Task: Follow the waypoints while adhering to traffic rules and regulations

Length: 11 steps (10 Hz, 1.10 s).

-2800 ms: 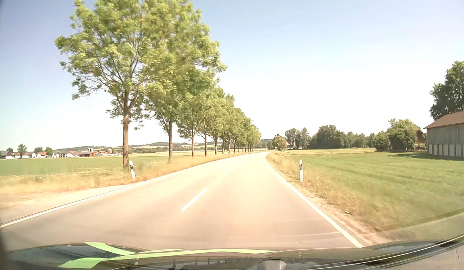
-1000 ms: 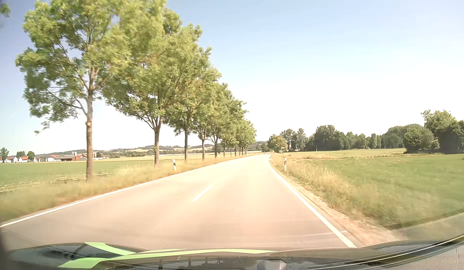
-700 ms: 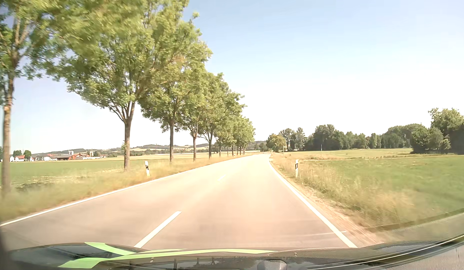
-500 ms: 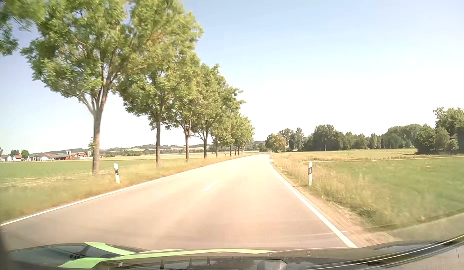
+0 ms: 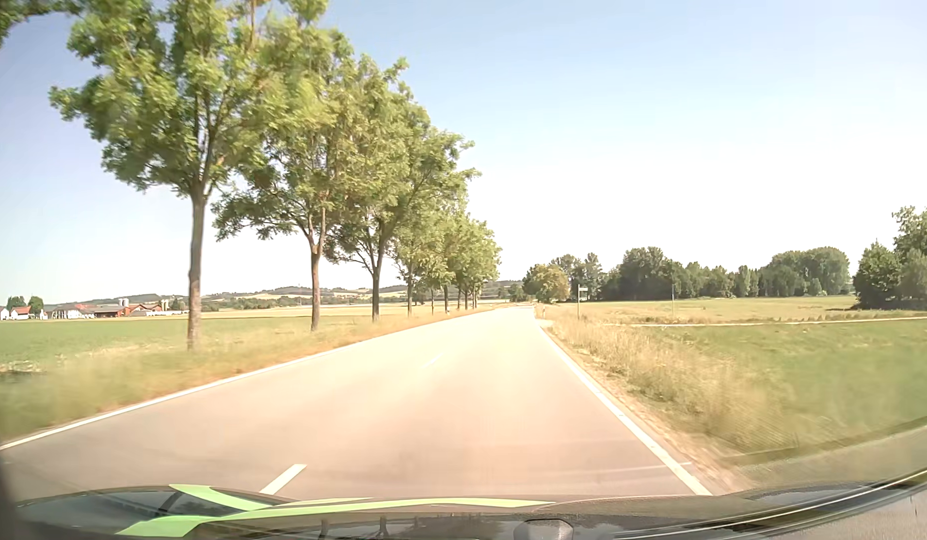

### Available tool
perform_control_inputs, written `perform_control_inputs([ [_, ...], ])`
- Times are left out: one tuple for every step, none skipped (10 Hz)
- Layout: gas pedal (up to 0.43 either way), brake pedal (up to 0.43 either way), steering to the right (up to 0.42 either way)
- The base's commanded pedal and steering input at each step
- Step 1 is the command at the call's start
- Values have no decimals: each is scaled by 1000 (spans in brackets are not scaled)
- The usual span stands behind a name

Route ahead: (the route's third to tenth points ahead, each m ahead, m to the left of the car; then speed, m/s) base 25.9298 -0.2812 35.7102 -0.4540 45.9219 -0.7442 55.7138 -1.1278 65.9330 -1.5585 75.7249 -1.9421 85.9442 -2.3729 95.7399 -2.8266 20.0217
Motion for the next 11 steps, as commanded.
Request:
perform_control_inputs([
  [209, 0, 5],
  [209, 0, 4],
  [209, 0, 4],
  [209, 0, 4],
  [209, 0, 4],
  [209, 0, 4],
  [209, 0, 3],
  [209, 0, 3],
  [220, 0, 3],
  [220, 0, 3],
  [228, 0, 3],
])
